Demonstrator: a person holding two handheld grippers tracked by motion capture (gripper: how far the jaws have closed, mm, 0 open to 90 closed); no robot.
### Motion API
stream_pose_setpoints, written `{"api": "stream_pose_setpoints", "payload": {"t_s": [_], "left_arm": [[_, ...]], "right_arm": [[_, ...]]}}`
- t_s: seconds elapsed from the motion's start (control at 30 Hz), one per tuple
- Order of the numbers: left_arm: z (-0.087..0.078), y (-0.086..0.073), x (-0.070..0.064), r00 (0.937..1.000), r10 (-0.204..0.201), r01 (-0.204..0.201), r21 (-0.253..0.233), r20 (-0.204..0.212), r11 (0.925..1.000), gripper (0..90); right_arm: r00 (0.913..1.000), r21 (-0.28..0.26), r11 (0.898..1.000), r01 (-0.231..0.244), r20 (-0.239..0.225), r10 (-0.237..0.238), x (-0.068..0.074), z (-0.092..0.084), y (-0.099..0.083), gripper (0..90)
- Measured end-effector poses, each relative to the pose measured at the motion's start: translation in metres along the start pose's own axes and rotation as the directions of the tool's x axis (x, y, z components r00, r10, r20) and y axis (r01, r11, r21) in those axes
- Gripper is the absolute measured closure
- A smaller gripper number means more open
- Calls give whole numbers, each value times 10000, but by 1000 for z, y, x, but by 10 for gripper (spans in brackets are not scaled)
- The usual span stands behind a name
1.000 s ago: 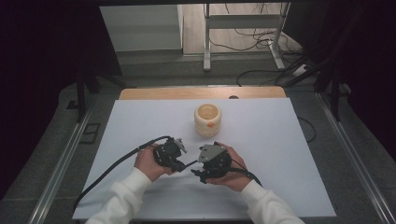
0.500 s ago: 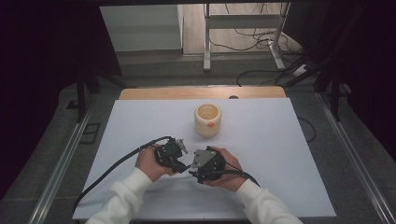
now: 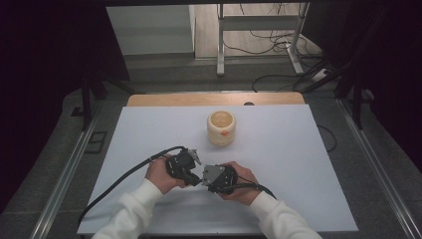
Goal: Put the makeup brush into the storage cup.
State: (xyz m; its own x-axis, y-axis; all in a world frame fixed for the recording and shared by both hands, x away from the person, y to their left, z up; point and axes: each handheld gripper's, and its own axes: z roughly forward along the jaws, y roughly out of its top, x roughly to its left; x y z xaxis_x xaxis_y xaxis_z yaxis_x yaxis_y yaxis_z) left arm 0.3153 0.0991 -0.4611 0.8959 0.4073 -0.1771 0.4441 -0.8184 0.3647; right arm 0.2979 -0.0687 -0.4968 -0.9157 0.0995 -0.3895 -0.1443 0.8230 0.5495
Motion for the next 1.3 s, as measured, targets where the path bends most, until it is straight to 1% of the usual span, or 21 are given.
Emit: {"api": "stream_pose_setpoints", "payload": {"t_s": [0.03, 0.07, 0.1, 0.2, 0.23, 0.27, 0.33, 0.37, 0.4, 0.43, 0.47, 0.57, 0.6, 0.67, 0.7, 0.87, 0.9, 0.97, 1.07, 1.17, 1.3], "left_arm": [[-1, 0, 0, 10000, 76, -76, 55, 23, 10000, 836], [0, -1, -1, 9999, -133, 134, -135, 76, 9998, 834], [0, -1, -1, 9999, -140, 141, -122, 74, 9998, 833], [-2, -1, -1, 9999, -142, 142, -207, -27, 9997, 815], [-3, -1, 0, 9999, 20, -21, -141, -109, 9999, 799], [-4, -1, 0, 9998, 2, -7, -248, -175, 9997, 776], [-6, -2, 0, 9999, 51, -57, -434, -141, 9990, 729], [-8, -1, 0, 9999, 66, -72, -418, -157, 9991, 697], [-8, -1, -2, 9994, -228, 210, -683, -265, 9974, 645], [-8, -1, -3, 9972, -499, 450, -849, -564, 9954, 583], [-10, -1, -2, 9944, -722, 655, -855, -775, 9942, 516], [-13, -1, -2, 9877, -1211, 1081, -1280, -987, 9859, 376], [-15, -2, -2, 9878, -1258, 1131, -1326, -914, 9847, 322], [-18, -3, -1, 9895, -1151, 1023, -1386, -878, 9850, 294], [-19, -3, -1, 9892, -1188, 1050, -1514, -854, 9829, 270], [-28, -10, -2, 9931, -841, 664, -2002, -812, 9775, 243], [-29, -12, -2, 9932, -909, 720, -2285, -730, 9709, 238], [-31, -16, -2, 9924, -1056, 848, -2695, -638, 9593, 231], [-35, -20, -1, 9862, -1567, 1332, -3054, -539, 9429, 186], [-38, -25, -2, 9798, -1910, 1616, -3274, -595, 9310, 164], [-40, -33, -3, 9734, -2194, 1864, -3300, -654, 9254, 148]], "right_arm": [[10000, 82, 10000, 10, -62, -10, 1, 0, 0, 733], [10000, 223, 9997, 86, -37, -85, 2, 0, 1, 750], [9992, 206, 9994, 287, -293, -281, 2, 2, 0, 763], [9989, 338, 9985, 431, -206, -424, 4, 2, 1, 798], [9985, 335, 9982, 492, -273, -483, 5, 2, 1, 812], [9969, 280, 9976, 626, -501, -611, 5, 2, 1, 826], [9955, 222, 9965, 804, -517, -792, 4, 1, 2, 839], [9959, 187, 9970, 757, -508, -747, 4, 0, 2, 840], [9967, 147, 9975, 690, -437, -683, 3, -1, 2, 840], [9975, 166, 9983, 564, -445, -557, 2, -2, 1, 840], [9976, 187, 9986, 502, -487, -492, 1, -4, 1, 840], [9991, 60, 9996, 275, -330, -273, -1, -6, -1, 840], [9993, 23, 9999, 118, -351, -117, -1, -7, -1, 840], [9994, -21, 10000, 66, -349, -67, -2, -8, -2, 840], [9993, -24, 10000, -20, -369, 20, -2, -9, -2, 840], [9994, -59, 9998, -215, -280, 213, -3, -11, -5, 840], [9990, -62, 9993, -367, -259, 365, -3, -11, -5, 840], [9991, -29, 9993, -362, -230, 361, -5, -14, -6, 840], [9983, -107, 9984, -560, -173, 558, -6, -16, -7, 839], [9977, -126, 9977, -666, -139, 664, -8, -19, -9, 839], [9962, -241, 9959, -868, -51, 867, -10, -22, -11, 838]]}}
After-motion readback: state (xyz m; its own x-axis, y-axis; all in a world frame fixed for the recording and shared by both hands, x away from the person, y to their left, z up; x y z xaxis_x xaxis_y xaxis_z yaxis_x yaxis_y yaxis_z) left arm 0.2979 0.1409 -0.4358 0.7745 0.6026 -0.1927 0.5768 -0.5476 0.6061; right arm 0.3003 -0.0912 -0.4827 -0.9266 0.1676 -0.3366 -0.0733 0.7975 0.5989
